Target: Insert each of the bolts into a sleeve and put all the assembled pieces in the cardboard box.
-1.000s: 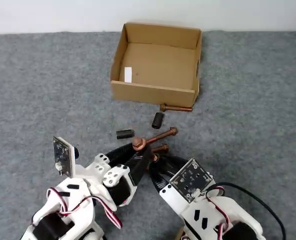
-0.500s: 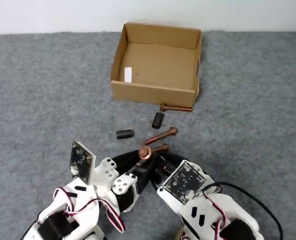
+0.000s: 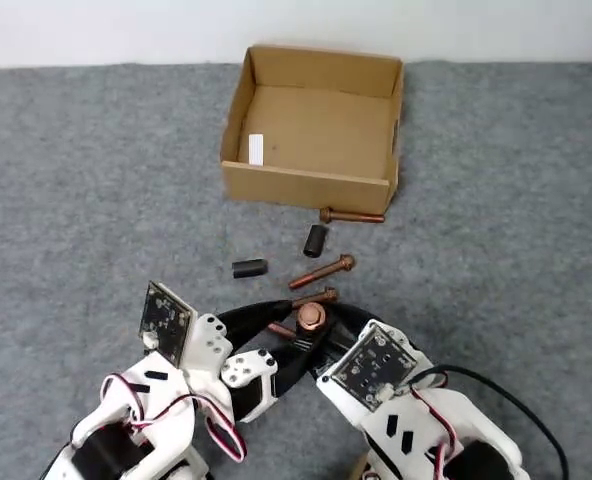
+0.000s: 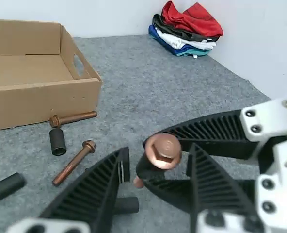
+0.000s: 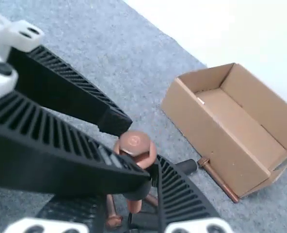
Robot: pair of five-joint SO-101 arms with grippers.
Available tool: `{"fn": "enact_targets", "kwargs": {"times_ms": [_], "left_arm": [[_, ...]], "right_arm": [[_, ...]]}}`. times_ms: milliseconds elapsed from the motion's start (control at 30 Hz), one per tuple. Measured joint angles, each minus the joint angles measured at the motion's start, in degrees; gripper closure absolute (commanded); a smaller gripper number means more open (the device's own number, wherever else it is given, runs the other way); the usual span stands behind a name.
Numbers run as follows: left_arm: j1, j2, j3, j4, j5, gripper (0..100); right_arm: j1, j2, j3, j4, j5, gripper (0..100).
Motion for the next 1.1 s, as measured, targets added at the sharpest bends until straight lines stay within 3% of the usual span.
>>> {"fn": "enact_targets", "kwargs": {"times_ms": [167,267,367,600,700,867,1100], "left_arm": [[-2.20,0.18,-5.19,5.54,-0.70,78],[-6.15,0.18,-8.70,9.23,-1.67,84],[-13.10,0.18,-9.49,10.55,-5.98,100],[-35.16,0.18,-0.70,9.41,-16.09,100],[-40.35,0.18,6.95,7.56,-19.43,100],[-44.04,1.05,18.81,1.67,-23.56,100],[-44.57,1.14,24.97,-4.04,-24.09,100]], "right_arm": [[-0.09,0.09,0.88,-1.14,0.00,99.1],[1.85,0.09,0.88,-1.32,-1.67,99.1],[7.03,0.09,0.88,-1.32,-6.86,99.1],[17.14,0.09,0.88,-1.32,-16.00,99.1],[18.81,0.70,0.88,-1.41,-16.62,99.1],[19.34,9.32,-0.62,-4.75,-18.11,99.1],[19.34,34.99,-17.67,-9.23,-25.85,99.1]]}}
